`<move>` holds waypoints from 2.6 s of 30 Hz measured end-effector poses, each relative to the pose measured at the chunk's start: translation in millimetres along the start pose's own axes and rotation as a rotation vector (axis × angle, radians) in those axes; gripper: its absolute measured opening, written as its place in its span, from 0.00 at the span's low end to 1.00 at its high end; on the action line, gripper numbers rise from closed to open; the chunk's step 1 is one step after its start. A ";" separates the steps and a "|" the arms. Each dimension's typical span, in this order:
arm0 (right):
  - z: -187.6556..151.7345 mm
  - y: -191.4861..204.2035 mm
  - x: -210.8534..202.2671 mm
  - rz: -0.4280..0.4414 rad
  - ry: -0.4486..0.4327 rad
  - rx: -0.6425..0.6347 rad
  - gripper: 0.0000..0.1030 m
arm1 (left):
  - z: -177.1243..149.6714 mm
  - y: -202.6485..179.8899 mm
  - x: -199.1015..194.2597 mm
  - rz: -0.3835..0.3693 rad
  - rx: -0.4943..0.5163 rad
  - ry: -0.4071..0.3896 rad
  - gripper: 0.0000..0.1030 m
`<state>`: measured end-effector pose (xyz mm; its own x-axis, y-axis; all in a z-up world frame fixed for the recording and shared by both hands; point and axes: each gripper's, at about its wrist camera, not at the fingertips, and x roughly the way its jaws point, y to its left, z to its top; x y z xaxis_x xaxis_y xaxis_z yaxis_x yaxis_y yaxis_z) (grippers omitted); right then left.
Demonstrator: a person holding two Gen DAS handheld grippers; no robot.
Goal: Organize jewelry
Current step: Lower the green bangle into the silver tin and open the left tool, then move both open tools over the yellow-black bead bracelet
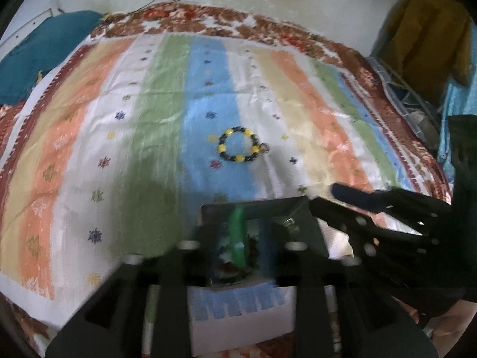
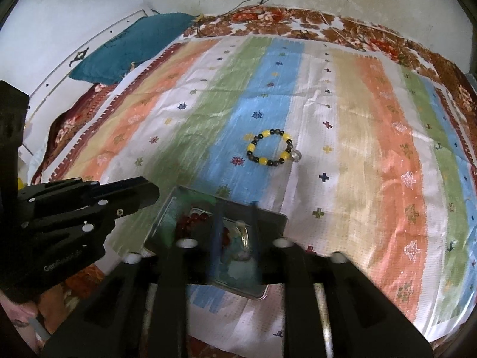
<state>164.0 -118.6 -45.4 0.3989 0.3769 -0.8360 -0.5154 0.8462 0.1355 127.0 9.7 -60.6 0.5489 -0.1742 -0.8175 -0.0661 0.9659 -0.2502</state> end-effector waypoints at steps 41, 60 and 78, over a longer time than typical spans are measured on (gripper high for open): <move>34.4 -44.0 47.2 -0.089 0.057 0.030 0.78 | 64.8 43.3 73.0 0.130 -0.067 0.055 0.91; 51.6 -64.5 76.0 -0.083 0.087 0.053 0.78 | 83.7 46.8 107.6 0.100 -0.055 0.100 0.91; 64.6 -69.8 106.4 -0.074 0.097 0.010 0.78 | 98.4 45.5 143.2 0.069 -0.032 0.169 0.91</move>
<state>291.3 -113.2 -109.5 0.3604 0.2759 -0.8911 -0.4799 0.8740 0.0765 284.6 47.5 -138.0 0.3944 -0.1405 -0.9081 -0.1266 0.9705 -0.2051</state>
